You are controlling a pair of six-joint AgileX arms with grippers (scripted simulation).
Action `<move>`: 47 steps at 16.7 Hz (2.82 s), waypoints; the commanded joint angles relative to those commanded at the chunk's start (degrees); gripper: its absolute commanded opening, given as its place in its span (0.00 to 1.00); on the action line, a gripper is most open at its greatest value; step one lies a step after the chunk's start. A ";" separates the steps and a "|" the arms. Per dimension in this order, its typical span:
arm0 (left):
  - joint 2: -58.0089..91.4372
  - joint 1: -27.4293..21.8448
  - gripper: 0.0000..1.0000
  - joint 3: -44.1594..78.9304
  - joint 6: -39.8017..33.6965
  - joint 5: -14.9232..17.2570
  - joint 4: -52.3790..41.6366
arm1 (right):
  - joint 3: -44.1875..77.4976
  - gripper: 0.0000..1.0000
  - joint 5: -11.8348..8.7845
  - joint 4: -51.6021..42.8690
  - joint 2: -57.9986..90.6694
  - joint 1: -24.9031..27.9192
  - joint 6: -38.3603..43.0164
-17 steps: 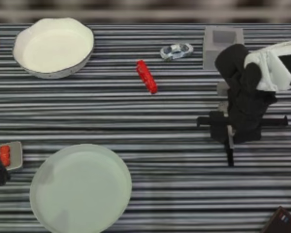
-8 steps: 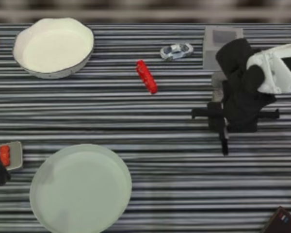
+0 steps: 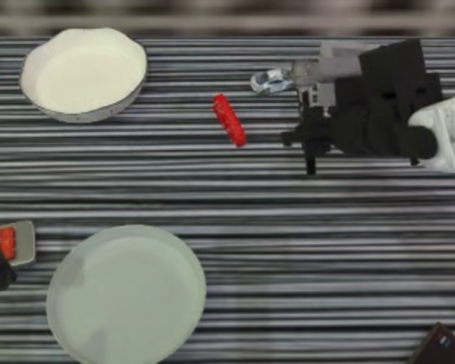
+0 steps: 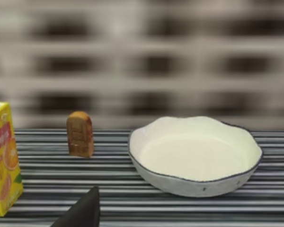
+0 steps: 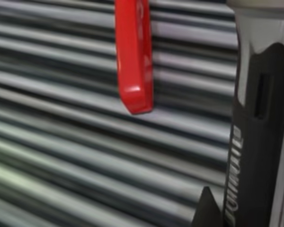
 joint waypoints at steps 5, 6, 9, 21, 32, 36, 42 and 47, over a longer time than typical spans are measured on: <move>0.00 0.00 1.00 0.00 0.00 0.00 0.00 | -7.64 0.00 -6.90 25.92 -6.35 -0.22 -6.85; 0.00 0.00 1.00 0.00 0.00 0.00 0.00 | -8.81 0.00 -8.05 30.00 -7.65 -0.26 -8.06; 0.00 0.00 1.00 0.00 0.00 0.00 0.00 | -11.40 0.00 -10.80 38.75 -11.10 -0.37 -11.01; 0.00 0.00 1.00 0.00 0.00 0.00 0.00 | -14.21 0.00 -6.17 40.27 -17.44 5.31 -12.15; 0.00 0.00 1.00 0.00 0.00 0.00 0.00 | -16.70 0.00 0.94 38.33 -24.07 13.29 -12.03; 0.00 0.00 1.00 0.00 0.00 0.00 0.00 | -16.84 0.00 1.06 38.27 -24.17 13.41 -12.09; 6.29 -1.86 1.00 4.79 0.05 4.87 3.49 | -16.84 0.00 1.06 38.27 -24.17 13.41 -12.09; 26.86 -6.46 1.00 16.89 0.16 17.32 12.22 | -16.84 0.00 1.06 38.27 -24.17 13.41 -12.09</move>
